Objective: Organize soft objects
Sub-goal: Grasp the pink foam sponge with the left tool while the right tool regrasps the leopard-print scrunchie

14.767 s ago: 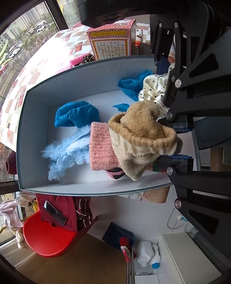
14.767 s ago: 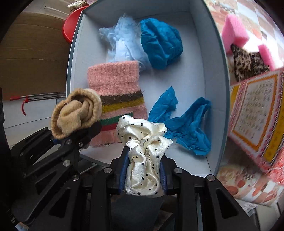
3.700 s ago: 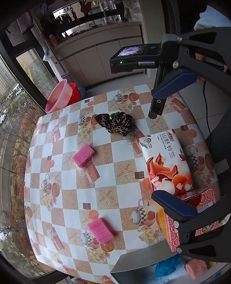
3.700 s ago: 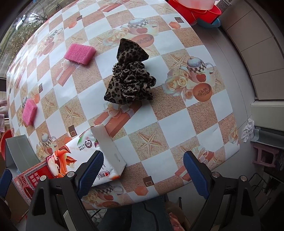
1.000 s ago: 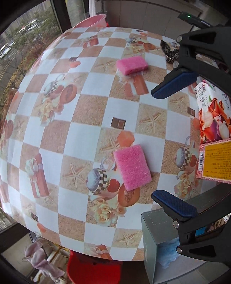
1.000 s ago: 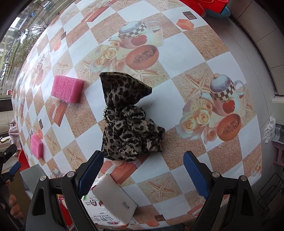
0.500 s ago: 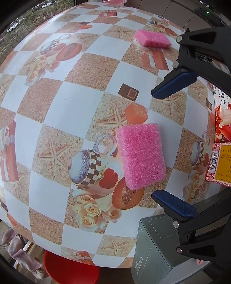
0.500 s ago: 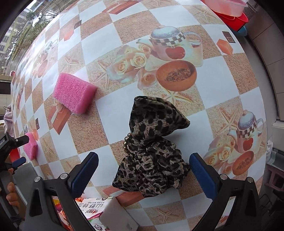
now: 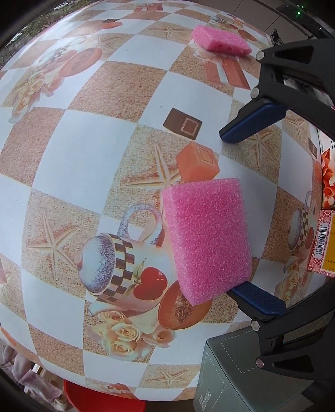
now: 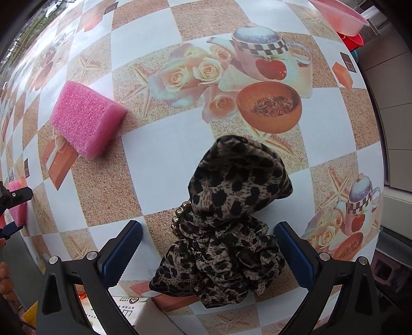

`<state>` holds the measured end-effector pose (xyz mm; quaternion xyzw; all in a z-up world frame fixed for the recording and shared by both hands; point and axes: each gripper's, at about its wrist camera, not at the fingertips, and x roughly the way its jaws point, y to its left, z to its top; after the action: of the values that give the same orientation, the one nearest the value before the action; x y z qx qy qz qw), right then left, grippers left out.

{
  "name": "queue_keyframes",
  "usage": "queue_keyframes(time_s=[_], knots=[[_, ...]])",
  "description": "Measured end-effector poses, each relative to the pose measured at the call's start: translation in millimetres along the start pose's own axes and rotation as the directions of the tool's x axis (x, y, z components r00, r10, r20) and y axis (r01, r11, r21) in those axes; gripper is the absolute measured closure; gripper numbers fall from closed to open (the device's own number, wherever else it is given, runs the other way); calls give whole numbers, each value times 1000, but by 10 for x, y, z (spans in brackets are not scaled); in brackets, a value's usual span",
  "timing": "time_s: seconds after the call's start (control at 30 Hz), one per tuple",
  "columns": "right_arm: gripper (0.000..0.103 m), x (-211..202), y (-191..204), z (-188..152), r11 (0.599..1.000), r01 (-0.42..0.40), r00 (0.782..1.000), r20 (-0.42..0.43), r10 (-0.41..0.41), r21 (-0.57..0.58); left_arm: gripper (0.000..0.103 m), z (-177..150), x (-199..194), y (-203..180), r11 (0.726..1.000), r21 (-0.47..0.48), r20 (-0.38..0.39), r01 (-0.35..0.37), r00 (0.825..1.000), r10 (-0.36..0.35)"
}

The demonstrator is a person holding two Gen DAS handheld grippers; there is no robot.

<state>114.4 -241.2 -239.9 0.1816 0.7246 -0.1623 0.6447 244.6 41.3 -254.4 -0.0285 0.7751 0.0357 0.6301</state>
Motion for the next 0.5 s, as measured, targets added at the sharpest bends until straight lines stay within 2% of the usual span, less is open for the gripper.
queue_keyframes(time_s=[0.2,0.37,0.5], knots=[[0,-39,-120,-10,1000,-3,1000,-3,3,2,0,-67,6,27,1000,-2,-4,1,1000,-1],[0,-22,-182,100,1000,-6,999,-45,6,-4,0,70,9,-10,1000,-1,-31,0,1000,0],[0,-30,-189,158,1000,0,999,-38,-1,-7,0,142,40,-4,1000,5,-15,-2,1000,2]])
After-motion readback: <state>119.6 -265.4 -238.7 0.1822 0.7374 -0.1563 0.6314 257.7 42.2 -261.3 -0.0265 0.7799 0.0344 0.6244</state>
